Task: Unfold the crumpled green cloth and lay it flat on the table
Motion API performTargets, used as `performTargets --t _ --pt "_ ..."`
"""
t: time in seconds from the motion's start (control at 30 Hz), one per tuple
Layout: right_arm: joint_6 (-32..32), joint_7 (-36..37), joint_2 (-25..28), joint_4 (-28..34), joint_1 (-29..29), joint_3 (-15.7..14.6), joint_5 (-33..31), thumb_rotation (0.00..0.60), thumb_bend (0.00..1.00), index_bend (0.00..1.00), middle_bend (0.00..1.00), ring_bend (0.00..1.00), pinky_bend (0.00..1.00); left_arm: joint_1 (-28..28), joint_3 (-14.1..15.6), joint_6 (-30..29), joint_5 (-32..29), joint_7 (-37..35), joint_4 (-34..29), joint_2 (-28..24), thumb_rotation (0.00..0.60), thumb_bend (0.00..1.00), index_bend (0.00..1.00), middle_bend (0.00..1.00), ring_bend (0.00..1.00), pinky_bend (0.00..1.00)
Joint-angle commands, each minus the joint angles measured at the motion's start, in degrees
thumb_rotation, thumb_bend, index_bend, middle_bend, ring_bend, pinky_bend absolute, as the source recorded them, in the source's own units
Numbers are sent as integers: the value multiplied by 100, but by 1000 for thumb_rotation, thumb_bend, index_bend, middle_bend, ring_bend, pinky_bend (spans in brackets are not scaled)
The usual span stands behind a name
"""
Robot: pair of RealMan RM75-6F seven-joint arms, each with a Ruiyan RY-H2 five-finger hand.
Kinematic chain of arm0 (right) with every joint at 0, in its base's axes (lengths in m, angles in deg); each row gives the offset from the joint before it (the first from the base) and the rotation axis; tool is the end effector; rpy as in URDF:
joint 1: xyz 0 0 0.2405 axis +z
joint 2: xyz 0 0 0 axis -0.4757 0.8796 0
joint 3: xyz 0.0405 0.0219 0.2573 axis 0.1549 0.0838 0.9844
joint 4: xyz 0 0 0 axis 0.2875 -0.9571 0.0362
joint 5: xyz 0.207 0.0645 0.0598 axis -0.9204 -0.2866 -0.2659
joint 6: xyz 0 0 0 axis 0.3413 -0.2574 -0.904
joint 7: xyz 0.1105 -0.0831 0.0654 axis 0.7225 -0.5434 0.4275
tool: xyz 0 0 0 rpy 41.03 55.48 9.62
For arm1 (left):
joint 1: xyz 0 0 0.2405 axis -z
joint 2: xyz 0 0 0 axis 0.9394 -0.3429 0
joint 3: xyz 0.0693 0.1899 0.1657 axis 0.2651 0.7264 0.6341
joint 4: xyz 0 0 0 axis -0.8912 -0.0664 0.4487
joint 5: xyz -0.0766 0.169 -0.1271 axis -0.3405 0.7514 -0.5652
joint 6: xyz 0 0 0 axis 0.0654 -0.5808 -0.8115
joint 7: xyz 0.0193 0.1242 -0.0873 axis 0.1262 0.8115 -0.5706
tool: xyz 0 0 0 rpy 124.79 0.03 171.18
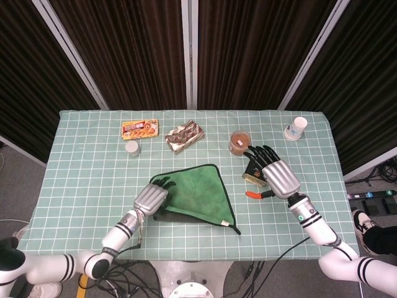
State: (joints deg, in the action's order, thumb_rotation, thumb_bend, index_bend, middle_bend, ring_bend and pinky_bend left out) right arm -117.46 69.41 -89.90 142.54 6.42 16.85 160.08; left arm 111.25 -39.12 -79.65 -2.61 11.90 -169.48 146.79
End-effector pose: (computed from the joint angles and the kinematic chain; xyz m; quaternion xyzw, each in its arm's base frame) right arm -0.2088 -0.3443 0.0360 0.7388 -0.3118 0.4420 0.4019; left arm -0.1441 0.2990 -0.0991 -0.7865 -0.4079 -0.3283 0.3274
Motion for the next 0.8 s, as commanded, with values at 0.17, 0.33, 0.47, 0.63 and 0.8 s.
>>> performTargets --t 0.17,0.33,0.47,0.63,0.8 --pt "-27 -44 51 93 -23 -3 18 358 0 55 0 0 0 -252 363 -255 215 249 -736 -244 600 311 678 185 44 157" --pt "-19 -103 94 165 -50 -37 33 355 0 55 0 0 0 -323 469 -251 188 314 -992 -274 600 311 675 185 44 157" --pt "2 -119 105 190 -53 -51 40 354 0 55 0 0 0 -341 528 -159 119 312 -1109 -289 600 305 663 185 44 157" --pt "11 -130 99 187 -59 -59 49 355 0 55 0 0 0 -293 594 90 -47 309 -1287 -350 600 235 563 185 44 158" --pt "8 -127 93 179 -63 -55 52 348 0 55 0 0 0 -194 614 274 -187 403 -1400 -405 599 129 397 172 44 158"
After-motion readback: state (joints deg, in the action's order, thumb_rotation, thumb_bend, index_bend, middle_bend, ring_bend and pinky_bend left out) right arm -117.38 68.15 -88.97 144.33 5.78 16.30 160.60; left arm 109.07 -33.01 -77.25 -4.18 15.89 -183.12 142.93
